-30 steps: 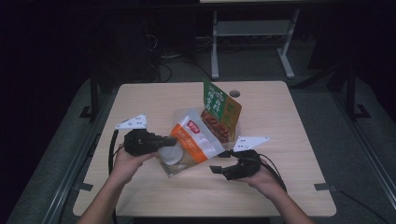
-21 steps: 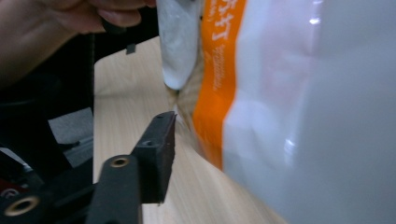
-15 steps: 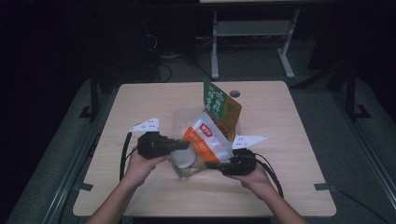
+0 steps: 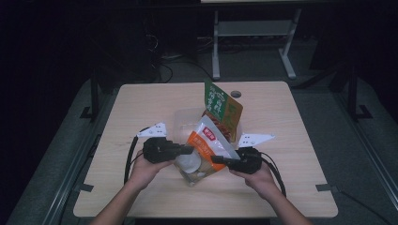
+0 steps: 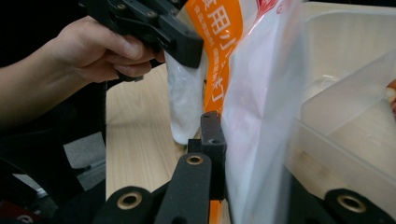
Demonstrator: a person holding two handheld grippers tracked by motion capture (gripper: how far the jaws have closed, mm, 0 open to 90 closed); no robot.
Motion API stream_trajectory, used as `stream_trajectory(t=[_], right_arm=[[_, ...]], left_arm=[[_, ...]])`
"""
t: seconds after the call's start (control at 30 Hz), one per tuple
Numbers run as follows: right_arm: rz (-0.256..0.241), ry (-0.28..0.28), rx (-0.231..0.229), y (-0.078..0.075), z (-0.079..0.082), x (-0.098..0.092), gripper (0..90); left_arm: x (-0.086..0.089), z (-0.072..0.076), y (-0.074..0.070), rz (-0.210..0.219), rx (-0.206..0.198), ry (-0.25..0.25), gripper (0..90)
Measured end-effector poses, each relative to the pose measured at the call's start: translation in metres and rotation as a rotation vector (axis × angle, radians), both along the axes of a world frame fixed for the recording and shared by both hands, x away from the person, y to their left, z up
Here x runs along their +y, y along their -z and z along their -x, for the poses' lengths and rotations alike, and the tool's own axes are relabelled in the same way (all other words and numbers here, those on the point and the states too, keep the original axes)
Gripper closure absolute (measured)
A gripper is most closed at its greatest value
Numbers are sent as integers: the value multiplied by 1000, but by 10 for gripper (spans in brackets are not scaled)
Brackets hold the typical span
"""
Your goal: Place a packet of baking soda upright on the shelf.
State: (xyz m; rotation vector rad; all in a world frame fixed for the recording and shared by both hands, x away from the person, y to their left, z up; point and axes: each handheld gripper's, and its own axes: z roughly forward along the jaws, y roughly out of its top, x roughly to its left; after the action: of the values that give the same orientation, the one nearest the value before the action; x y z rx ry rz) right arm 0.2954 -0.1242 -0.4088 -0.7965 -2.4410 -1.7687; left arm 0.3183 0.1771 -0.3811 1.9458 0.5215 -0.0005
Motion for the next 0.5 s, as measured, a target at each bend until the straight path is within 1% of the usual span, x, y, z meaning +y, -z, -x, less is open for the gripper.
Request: stream_trajectory(t=[0.17,0.2,0.33,0.37,0.4,0.43,0.5], right_arm=[[-6,11,-44,-13,-1,-2,900],[-6,10,-47,-14,-2,-3,900],[-4,-6,-65,-18,-1,-2,900],[-2,-10,-69,-19,0,-2,900],[4,-15,-78,-20,0,-2,900],[22,-20,-93,-23,1,-1,900],[29,-26,-99,-24,2,0,900]], left_arm=[[-3,3,4,-44,-2,13,892],[-4,3,5,-55,-2,21,892],[-5,3,6,-71,-8,28,880],[-5,3,5,-79,-15,26,869],[-5,3,5,-102,-27,21,853],[-4,3,6,-114,-28,19,820],[-3,2,5,-114,-25,9,796]])
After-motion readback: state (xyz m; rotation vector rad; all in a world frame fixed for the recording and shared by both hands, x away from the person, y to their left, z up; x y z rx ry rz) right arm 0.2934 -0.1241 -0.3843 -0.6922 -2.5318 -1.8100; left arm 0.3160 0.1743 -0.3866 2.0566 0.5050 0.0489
